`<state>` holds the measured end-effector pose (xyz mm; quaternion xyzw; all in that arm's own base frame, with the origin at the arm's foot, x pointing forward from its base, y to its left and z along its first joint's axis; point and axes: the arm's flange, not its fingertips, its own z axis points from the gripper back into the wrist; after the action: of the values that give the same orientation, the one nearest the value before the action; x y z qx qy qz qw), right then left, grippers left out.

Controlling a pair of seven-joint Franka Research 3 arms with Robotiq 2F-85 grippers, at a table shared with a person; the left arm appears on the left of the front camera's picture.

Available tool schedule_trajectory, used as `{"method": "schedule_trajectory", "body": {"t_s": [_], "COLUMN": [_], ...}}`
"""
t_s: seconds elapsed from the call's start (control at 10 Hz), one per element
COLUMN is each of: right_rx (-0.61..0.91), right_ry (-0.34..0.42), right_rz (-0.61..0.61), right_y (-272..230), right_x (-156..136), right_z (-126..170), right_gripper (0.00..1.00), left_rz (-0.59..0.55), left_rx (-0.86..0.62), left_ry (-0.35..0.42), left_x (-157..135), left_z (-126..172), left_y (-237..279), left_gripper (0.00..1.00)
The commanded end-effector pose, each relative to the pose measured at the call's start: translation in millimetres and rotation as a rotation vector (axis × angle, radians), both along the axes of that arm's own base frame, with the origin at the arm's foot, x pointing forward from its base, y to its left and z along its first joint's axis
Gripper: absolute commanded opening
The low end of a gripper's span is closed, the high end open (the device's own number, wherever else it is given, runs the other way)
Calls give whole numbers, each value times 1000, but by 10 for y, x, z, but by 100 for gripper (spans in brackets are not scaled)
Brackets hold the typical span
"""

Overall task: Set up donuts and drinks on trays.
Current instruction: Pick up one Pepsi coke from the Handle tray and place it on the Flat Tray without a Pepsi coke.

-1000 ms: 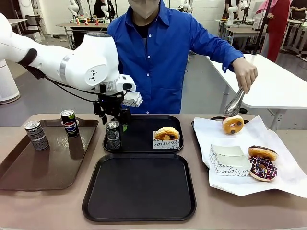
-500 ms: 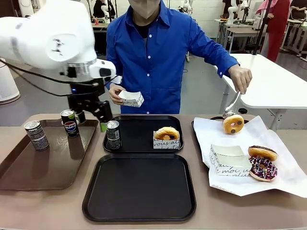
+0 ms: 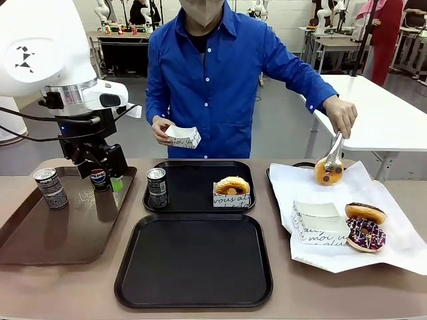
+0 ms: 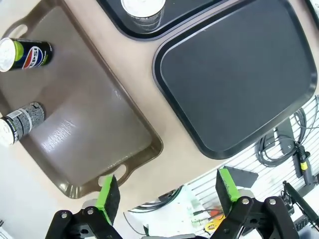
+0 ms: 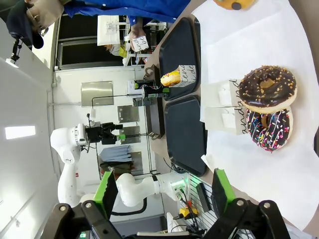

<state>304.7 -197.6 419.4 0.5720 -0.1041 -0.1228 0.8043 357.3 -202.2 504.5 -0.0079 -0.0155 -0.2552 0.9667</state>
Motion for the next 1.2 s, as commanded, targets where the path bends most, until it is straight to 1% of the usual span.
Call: {"method": "schedule_trajectory", "body": {"t_s": [0.0,0.5,0.6,0.7,0.8,0.9,1.0,1.1], "right_rx": [10,10,10,10,10,10,10,10], "right_ry": [-6,-6,-6,-6,-6,-6,-6,-6], "right_rz": [-2,-2,-2,-2,-2,-2,-2,-2], "right_y": [10,10,10,10,10,10,10,10], "right_x": [15,15,15,15,15,15,15,15], "right_z": [1,1,1,1,1,1,1,1], "right_gripper": [100,100,100,100,100,100,100,100], "left_rz": [-10,-13,4,105,200,217,277,330], "left_rx": [7,2,-12,-69,-99,-159,-187,-187], "left_ry": [-6,1,15,24,15,97,139,149], "left_x": [58,36,187,471,627,865,951,1113], "left_z": [16,4,166,344,425,463,432,361], "left_y": [-96,-80,-10,243,543,836,1147,1424], "left_gripper": [100,100,100,100,100,100,100,100]}}
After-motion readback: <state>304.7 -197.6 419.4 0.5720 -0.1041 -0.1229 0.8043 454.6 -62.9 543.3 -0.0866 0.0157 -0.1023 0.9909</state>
